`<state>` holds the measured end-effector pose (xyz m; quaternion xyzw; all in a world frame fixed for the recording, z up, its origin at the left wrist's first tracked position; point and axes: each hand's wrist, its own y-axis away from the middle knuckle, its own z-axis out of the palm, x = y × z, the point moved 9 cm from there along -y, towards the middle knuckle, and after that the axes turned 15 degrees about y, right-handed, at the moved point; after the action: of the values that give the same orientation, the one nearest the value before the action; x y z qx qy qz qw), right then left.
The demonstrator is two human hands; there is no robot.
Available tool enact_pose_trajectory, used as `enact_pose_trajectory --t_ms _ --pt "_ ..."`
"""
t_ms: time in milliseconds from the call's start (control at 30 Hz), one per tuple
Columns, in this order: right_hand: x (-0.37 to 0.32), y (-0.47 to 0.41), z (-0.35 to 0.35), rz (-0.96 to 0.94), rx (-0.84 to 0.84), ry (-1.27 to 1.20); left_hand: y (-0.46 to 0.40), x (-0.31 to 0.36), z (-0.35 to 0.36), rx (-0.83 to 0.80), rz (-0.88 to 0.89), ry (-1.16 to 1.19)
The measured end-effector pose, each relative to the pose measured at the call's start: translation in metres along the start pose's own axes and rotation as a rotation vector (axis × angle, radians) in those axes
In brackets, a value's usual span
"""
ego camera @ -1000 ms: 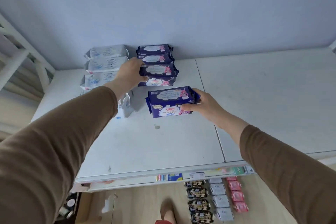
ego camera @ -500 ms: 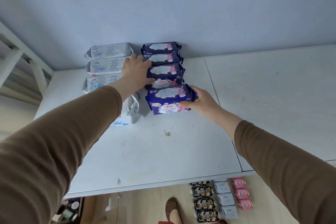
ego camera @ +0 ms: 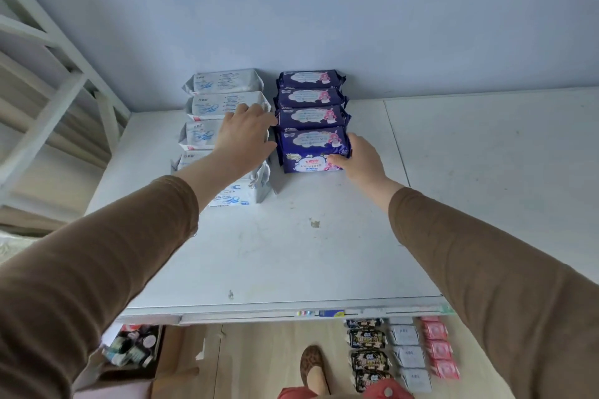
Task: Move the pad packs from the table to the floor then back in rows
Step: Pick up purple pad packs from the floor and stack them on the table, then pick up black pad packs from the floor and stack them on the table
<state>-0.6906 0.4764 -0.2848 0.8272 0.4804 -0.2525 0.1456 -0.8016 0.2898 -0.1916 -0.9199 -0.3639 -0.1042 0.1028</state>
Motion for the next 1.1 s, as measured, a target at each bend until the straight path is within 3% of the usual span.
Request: enact_pose_trajectory --t_ms 367,733,900,1100 --pt "0.027 0.053 -0.037 0.104 0.019 0.081 0.055 0.050 0.007 0.055 -0.008 0.076" --pt "0.080 0.210 -0.099 -0.104 0.031 0.103 0.183 0.163 0.051 0.065 -0.078 0.233" --pt "0.125 0.304 -0.115 -0.181 0.111 0.037 0.262 0.228 0.094 0.072 -0.046 0.321" --pt "0.201 0.382 -0.063 -0.125 0.018 0.092 0.333 0.243 0.194 -0.086 -0.128 0.377"
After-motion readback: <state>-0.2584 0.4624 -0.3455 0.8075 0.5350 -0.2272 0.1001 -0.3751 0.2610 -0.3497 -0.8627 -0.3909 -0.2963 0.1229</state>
